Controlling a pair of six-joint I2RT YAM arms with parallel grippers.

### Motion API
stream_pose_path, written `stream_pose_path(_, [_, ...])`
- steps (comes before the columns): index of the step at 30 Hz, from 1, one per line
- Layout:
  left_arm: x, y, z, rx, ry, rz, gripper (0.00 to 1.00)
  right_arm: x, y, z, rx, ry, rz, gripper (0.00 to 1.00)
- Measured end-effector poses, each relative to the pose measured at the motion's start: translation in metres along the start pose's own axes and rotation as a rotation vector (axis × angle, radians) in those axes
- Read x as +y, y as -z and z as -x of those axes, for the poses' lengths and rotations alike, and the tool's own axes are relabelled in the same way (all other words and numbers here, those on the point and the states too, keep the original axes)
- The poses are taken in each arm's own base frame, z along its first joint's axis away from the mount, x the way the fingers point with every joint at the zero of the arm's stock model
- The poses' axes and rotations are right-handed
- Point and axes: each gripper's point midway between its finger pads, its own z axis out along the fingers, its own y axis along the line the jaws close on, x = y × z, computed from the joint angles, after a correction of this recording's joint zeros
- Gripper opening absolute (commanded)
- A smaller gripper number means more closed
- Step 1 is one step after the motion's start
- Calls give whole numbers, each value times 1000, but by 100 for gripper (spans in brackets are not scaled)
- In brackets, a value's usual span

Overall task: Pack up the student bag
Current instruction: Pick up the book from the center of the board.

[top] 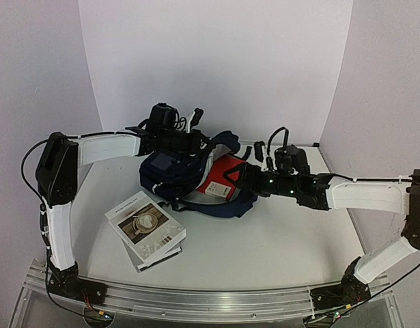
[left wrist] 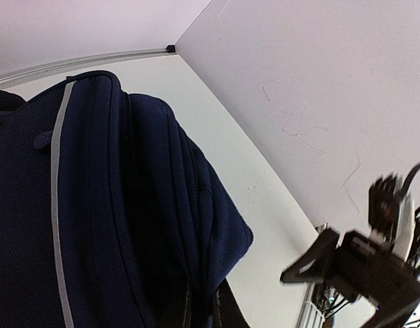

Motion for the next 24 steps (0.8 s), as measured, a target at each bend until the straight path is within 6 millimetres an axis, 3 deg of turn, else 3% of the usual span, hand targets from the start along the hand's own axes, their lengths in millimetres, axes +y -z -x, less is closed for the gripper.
stream_pose_path(4, [6, 5, 6, -20, 27, -24, 0, 31, -5, -71, 162, -51, 118, 95])
stream_pose_path(7, [9, 8, 9, -29, 37, -26, 0, 46, -9, -108, 247, -117, 186, 97])
stream_pose_path(12, [11, 8, 7, -30, 40, -28, 0, 61, -31, -145, 325, -202, 245, 98])
stream_pose_path(18, [11, 8, 6, -30, 41, -28, 0, 57, -64, -186, 408, -304, 263, 98])
stream_pose_path(24, [11, 8, 7, -31, 40, -28, 0, 52, -91, -200, 427, -352, 262, 97])
